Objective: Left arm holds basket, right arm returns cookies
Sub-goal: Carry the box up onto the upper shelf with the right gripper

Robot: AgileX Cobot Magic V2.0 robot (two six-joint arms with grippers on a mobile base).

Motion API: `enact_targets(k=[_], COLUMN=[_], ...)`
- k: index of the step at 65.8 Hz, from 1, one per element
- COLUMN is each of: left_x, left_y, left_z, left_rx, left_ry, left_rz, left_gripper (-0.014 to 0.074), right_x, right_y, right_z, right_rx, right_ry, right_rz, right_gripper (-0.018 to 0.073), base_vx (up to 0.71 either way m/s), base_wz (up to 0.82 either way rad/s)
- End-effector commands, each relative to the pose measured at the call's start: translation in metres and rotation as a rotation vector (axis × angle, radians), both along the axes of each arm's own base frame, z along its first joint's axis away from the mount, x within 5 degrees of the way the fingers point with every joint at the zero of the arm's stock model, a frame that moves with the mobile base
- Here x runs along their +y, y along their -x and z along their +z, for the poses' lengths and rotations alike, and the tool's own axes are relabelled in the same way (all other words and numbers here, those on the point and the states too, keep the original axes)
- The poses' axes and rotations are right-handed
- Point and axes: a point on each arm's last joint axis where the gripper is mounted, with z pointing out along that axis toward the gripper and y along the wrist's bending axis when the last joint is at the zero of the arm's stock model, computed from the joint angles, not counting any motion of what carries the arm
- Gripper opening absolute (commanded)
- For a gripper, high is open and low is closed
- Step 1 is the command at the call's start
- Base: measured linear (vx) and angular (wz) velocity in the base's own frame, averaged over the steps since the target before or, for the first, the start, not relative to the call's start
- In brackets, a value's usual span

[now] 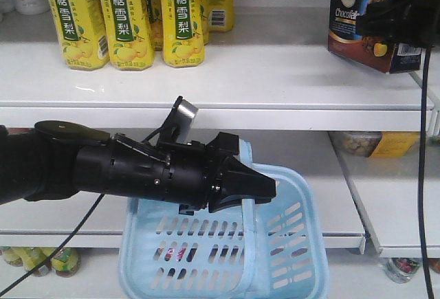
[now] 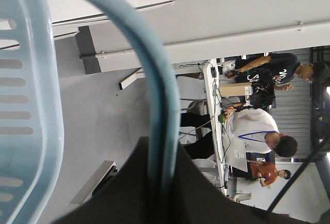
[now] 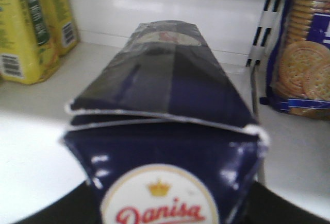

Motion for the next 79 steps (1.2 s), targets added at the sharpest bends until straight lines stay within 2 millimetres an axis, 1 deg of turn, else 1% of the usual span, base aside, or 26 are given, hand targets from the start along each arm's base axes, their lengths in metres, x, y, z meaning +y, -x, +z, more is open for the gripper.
enact_targets(k=[1, 15, 22, 36, 43, 50, 63, 69, 74, 79], left_x=[0.002, 0.002, 0.002, 0.002, 0.002, 0.002, 0.002, 0.002, 0.002, 0.002], left_y=[-0.003, -0.003, -0.003, -0.003, -0.003, -0.003, -0.003, -0.003, -0.003, -0.003], left_z=[0.033, 0.033, 0.033, 0.033, 0.033, 0.033, 0.033, 0.033, 0.033, 0.033], left_rx=[-0.042, -0.042, -0.042, -0.042, -0.042, -0.042, -0.042, -0.042, -0.042, -0.042], left_ry=[0.132, 0.132, 0.132, 0.132, 0.132, 0.132, 0.132, 0.132, 0.132, 0.132], left_rz=[0.061, 0.061, 0.061, 0.061, 0.061, 0.061, 0.061, 0.061, 0.061, 0.061], left_gripper=[-0.0003, -0.0003, -0.0003, -0.0003, -0.0003, -0.0003, -0.0003, -0.0003, -0.0003, -0.0003], right_x=[-0.005, -0.005, -0.007, -0.009, -0.009, -0.009, -0.008, -0.008, -0.008, -0.008], right_y=[0.0, -0.022, -0.029, -0.032, -0.031, -0.03, -0.029, -0.027, -0.024, -0.019], right_z=[0.025, 0.0, -0.009, -0.015, -0.016, -0.019, -0.021, -0.02, -0.018, -0.014], right_rx=[-0.153, -0.08, -0.053, -0.024, 0.0, 0.03, 0.06, 0.07, 0.073, 0.07], right_ry=[-0.032, -0.027, -0.029, -0.039, -0.035, -0.029, -0.025, -0.024, -0.023, -0.024], right_rz=[-0.058, -0.08, -0.093, -0.105, -0.103, -0.1, -0.095, -0.094, -0.093, -0.092], right_gripper=[0.0098, 0.0098, 0.0098, 0.0102, 0.0121, 0.0184, 0.0407, 0.0496, 0.0552, 0.0583], base_vx=[0.0, 0.0, 0.0, 0.0, 0.0, 0.0, 0.0, 0.0, 0.0, 0.0], base_wz=[0.0, 0.0, 0.0, 0.0, 0.0, 0.0, 0.0, 0.0, 0.0, 0.0])
